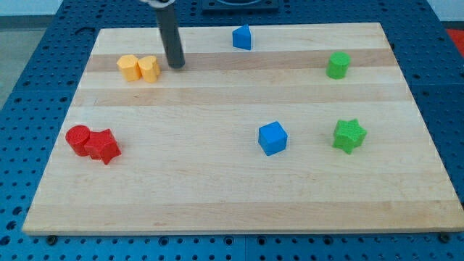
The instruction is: Push the blue triangle towards center
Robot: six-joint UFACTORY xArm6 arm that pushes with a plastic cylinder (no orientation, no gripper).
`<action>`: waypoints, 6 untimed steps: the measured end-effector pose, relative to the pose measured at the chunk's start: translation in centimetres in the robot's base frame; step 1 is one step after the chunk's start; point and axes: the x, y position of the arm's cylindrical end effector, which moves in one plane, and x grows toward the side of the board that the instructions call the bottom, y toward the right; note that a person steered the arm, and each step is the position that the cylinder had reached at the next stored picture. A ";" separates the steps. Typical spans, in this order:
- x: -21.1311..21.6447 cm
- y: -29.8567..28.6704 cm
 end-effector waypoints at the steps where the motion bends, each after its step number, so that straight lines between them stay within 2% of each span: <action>1: -4.1 0.4; 2: -6.9 4.3; 3: -8.3 11.3; 4: -7.8 14.2; 5: -5.5 14.3; 6: -1.3 14.3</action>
